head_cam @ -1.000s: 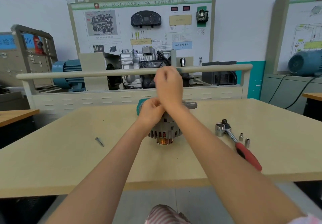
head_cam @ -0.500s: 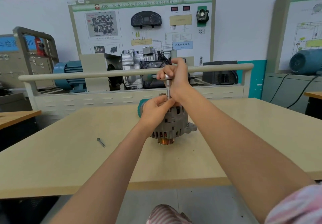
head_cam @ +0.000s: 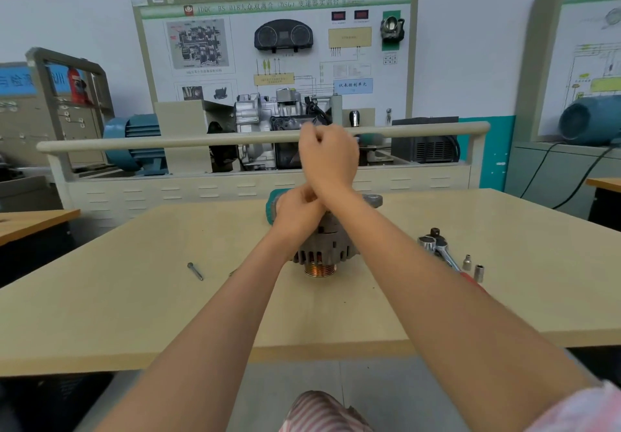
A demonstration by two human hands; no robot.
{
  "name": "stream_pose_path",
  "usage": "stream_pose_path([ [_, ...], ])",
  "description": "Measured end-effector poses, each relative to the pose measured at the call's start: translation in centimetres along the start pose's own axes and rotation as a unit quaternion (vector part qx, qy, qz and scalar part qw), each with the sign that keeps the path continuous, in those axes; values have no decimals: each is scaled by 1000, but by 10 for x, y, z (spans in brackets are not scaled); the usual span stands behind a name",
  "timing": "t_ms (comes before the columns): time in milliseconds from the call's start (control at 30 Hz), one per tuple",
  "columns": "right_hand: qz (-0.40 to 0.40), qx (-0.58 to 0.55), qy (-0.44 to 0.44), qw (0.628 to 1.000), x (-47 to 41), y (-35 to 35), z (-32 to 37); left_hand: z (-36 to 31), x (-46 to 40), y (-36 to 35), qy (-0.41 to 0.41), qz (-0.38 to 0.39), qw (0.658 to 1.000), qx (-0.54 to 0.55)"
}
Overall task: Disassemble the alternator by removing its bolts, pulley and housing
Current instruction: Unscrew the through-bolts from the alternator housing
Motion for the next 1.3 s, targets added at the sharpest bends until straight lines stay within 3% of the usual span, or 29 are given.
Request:
stream_pose_path([
  [67,34,-150,-103,983,-10,-3,-10,-2,2,-2,-11,20,1000,9],
  [133,59,-287,-192,937,-15,-7,-20,-5,3,-1,-19,29,999,13],
  [200,54,-400,-233,885,-13,-8,-23,-6,2,0,-26,28,999,18],
  [233,40,-418,-230,878,-10,-7,-22,-5,2,0,-29,28,999,18],
  [300,9,-341,-157,927,-4,-2,-12,-3,2,2,-22,24,999,11],
  [367,2,-101,-19,995,9,1,2,0,0,4,-9,10,1000,1],
  [400,-14,57,43,997,17,2,7,0,1,4,-3,8,1000,-17],
  [467,-50,268,91,958,26,1,9,-2,0,3,-7,16,999,-27],
  [567,-45,296,87,950,24,0,11,-7,2,2,-7,23,1000,7],
  [667,4,180,70,981,13,-4,10,-5,2,2,-9,13,1000,-6],
  [733,21,-3,1,1000,0,1,3,-5,4,1,-12,15,1000,-12],
  [767,35,-120,-65,990,-7,1,-6,-6,4,0,-18,19,1000,-3],
  [833,83,-325,-185,924,-14,-6,-17,-8,4,0,-30,22,999,12],
  [900,85,-414,-223,879,-13,-10,-20,-7,3,1,-32,22,999,26],
  [933,74,-412,-219,882,-11,-11,-19,-6,3,1,-32,21,999,26],
  [1000,41,-314,-145,938,-3,-7,-12,-4,2,2,-28,16,999,22],
  [1067,20,-53,8,998,9,-2,3,-1,-1,3,-11,5,1000,8],
  [1133,-23,229,86,969,22,0,10,-1,-3,1,0,15,1000,-3],
  [1167,-43,297,92,949,27,2,11,-1,-4,0,-1,15,1000,2],
  [1300,-38,323,108,939,33,3,16,2,1,3,21,-5,998,54],
])
Point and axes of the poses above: each hand's wrist, its own x-axis away from the middle knuckle, its own y-axis out of the back of the hand, z = x × y, the point moved 7 cm from there along -x, towards the middle knuckle, and after that the axes turned 13 degrees about -x, right-handed, at the moved point
